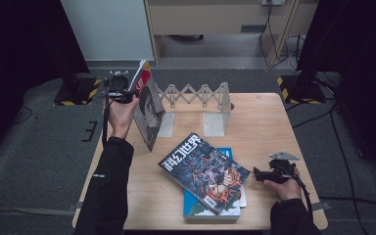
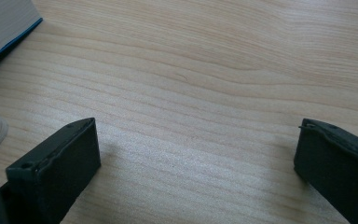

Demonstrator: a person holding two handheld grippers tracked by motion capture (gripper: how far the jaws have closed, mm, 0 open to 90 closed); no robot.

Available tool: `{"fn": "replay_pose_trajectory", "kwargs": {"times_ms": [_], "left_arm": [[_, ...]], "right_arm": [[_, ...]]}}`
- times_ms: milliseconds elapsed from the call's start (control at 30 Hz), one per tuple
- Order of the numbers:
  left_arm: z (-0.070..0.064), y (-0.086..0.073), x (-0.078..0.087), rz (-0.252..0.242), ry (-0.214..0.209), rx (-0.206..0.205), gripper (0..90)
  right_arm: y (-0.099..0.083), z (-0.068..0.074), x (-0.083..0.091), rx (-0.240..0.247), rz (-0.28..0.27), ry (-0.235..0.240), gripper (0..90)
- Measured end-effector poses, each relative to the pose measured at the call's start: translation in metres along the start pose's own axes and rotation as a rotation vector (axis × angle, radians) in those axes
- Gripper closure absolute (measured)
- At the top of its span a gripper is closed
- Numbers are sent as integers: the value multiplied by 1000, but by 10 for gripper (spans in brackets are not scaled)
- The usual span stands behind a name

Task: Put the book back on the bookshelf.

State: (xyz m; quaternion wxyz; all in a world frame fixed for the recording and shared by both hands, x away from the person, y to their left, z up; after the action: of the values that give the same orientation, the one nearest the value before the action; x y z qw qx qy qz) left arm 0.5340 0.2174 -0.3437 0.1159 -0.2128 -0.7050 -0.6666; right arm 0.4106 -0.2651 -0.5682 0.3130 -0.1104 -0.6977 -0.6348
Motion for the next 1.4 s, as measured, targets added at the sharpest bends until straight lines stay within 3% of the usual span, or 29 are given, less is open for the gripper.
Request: {"fn": "replay_pose_trajectory", "kwargs": {"times_ms": [167,300,500,567,767,1000,1067,1400], "left_arm": [[-1,-1,1,0,0,-19,861],[0,-1,1,-2,-3,-11,860],[4,-4,3,-17,-42,8,840],[6,-4,7,-44,-78,11,784],[8,-2,16,-86,-108,3,647],[12,-1,34,-185,-173,19,509],[15,-1,43,-225,-186,0,451],[22,-14,70,-297,-254,14,352]], "right_arm": [[0,0,0,-2,0,-1,5],[0,0,0,-2,0,-1,5],[0,0,0,-1,1,0,4],[0,0,0,-2,0,0,3],[0,0,0,-2,1,1,3],[0,0,0,-2,0,0,3],[0,0,0,-2,1,0,3],[0,0,0,-3,1,0,3]]}}
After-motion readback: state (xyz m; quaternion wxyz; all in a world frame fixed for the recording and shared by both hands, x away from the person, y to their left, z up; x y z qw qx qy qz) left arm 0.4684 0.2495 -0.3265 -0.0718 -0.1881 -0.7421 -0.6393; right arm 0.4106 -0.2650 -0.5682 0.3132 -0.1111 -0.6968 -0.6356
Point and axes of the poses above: each handheld gripper's, and its own axes: x roughly backward along the jaws, y roughly out of its top, z roughly to its left, the point moved 4 cm from there along -x, roughly forward along the jaws, and after that the axes turned 10 degrees about -z, right-handed, at the moved point
